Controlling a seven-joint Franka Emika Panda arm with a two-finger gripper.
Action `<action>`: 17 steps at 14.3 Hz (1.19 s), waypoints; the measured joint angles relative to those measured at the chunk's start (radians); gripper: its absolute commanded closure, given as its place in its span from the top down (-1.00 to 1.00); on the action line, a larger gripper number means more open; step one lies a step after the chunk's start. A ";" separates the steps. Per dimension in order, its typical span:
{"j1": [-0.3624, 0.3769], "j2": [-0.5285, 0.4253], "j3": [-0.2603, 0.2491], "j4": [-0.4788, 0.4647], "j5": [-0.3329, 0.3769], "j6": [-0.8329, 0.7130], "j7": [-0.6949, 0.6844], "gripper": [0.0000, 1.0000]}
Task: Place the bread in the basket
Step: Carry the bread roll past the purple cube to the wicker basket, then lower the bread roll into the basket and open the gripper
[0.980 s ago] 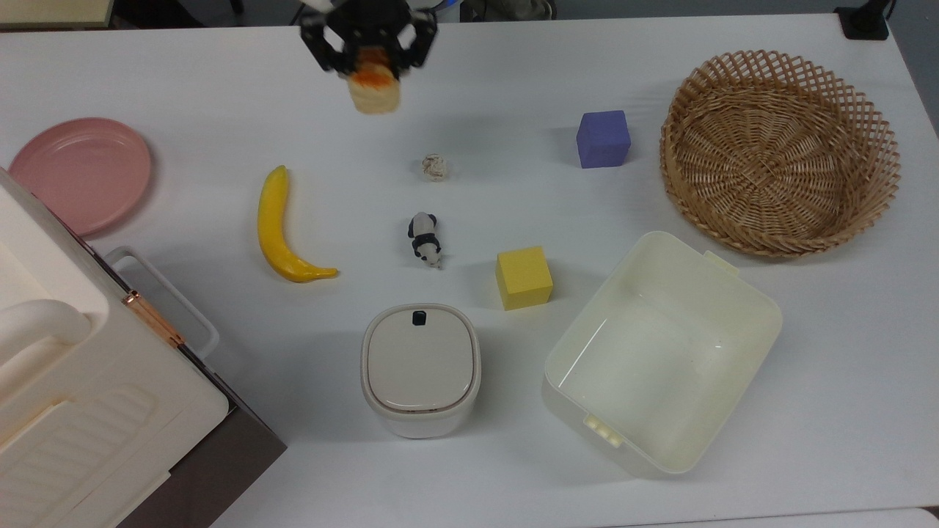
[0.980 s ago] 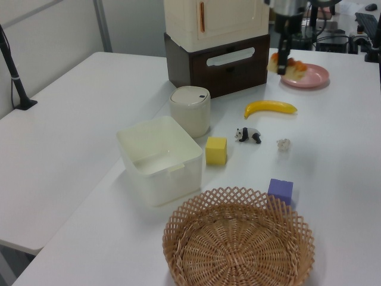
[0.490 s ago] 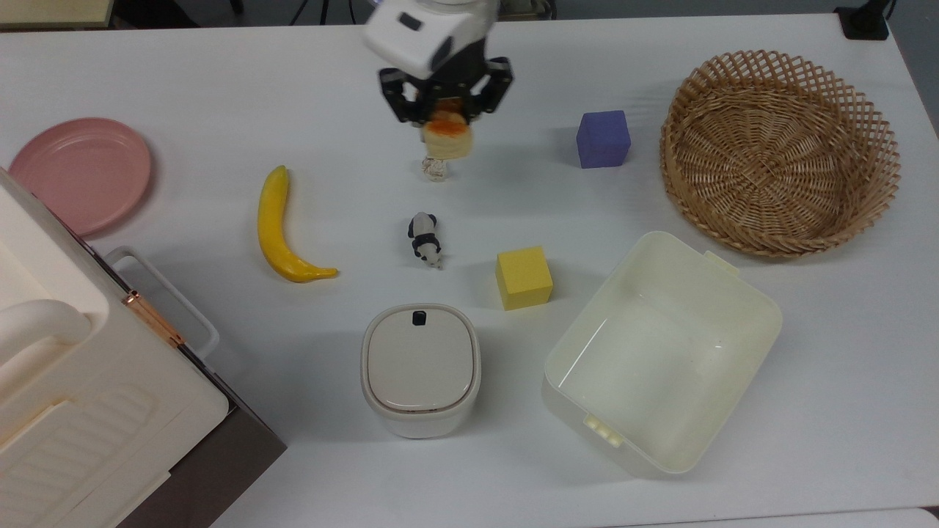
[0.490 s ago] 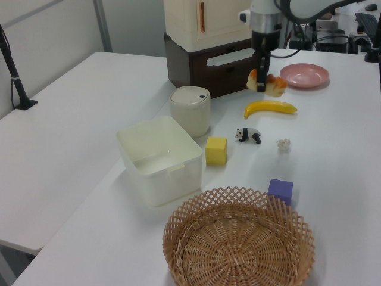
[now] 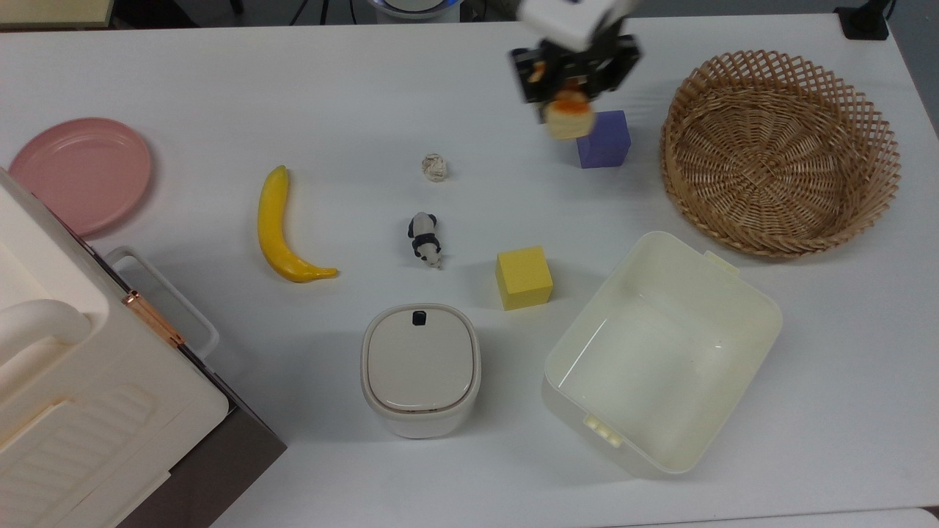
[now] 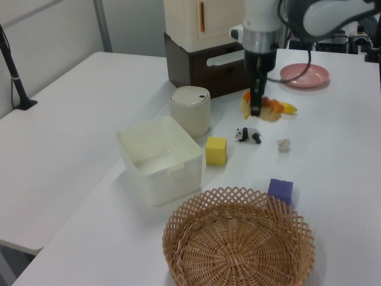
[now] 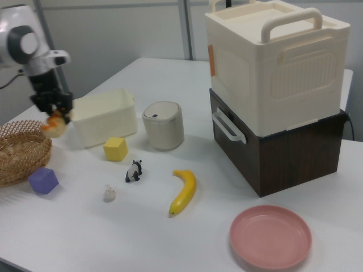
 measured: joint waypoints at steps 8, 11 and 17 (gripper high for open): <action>0.326 0.104 0.009 0.103 0.000 0.000 0.297 -0.07; 0.366 0.210 0.005 0.199 0.000 0.000 0.350 -0.07; 0.390 0.405 0.002 0.365 0.000 0.021 0.403 -0.07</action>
